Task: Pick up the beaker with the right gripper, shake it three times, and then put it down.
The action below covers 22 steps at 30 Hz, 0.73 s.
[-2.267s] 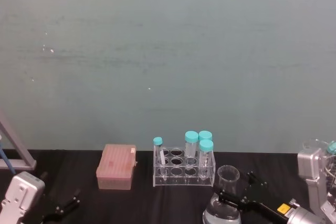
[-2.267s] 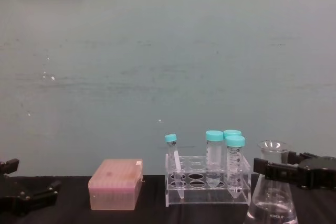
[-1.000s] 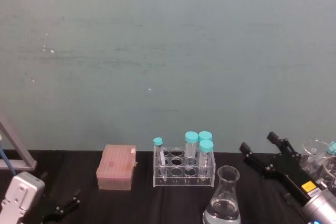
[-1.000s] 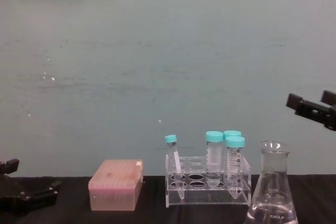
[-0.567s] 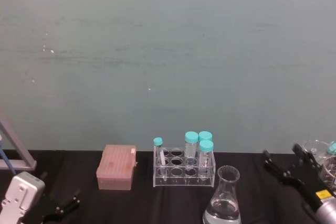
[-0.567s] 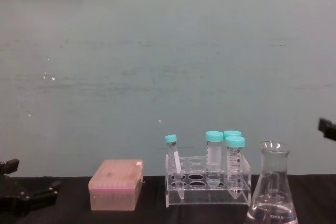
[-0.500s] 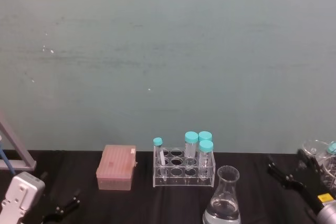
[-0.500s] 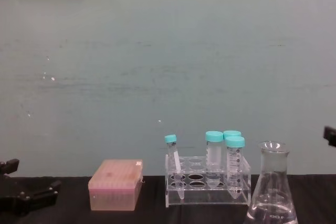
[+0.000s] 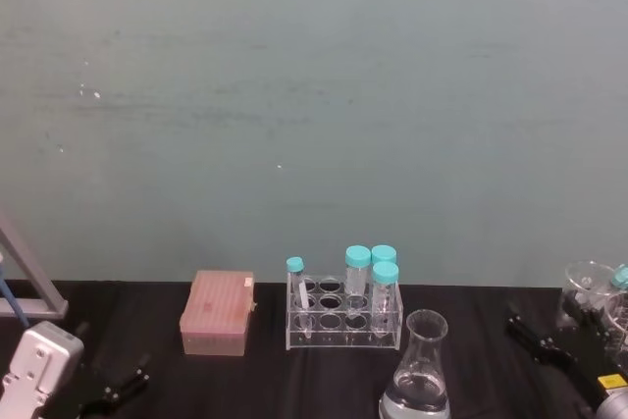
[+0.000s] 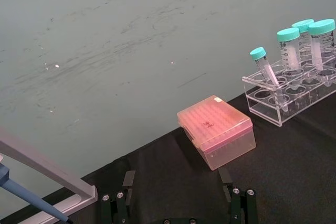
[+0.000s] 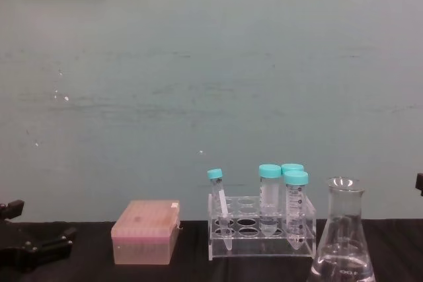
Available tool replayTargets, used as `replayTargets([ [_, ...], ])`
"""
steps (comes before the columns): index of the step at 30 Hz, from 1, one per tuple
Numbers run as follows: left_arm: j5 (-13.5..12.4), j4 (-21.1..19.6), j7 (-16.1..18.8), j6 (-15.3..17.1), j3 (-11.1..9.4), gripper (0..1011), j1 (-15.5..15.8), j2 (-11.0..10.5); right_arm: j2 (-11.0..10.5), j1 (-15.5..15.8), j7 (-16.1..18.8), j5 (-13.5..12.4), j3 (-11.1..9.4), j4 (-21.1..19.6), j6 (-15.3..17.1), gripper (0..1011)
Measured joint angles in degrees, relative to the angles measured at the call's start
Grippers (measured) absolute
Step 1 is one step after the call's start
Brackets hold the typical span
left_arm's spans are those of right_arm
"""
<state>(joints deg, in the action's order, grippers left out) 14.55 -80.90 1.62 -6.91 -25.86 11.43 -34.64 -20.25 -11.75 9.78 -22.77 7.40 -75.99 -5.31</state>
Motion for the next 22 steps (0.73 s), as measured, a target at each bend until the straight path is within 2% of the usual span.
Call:
replayTargets([
  [22,0.0,0.0,0.0,0.0,0.0,1000,0.0,0.0,-0.16,-0.15,0.03,0.03,0.21,0.0,-0.17,1003],
])
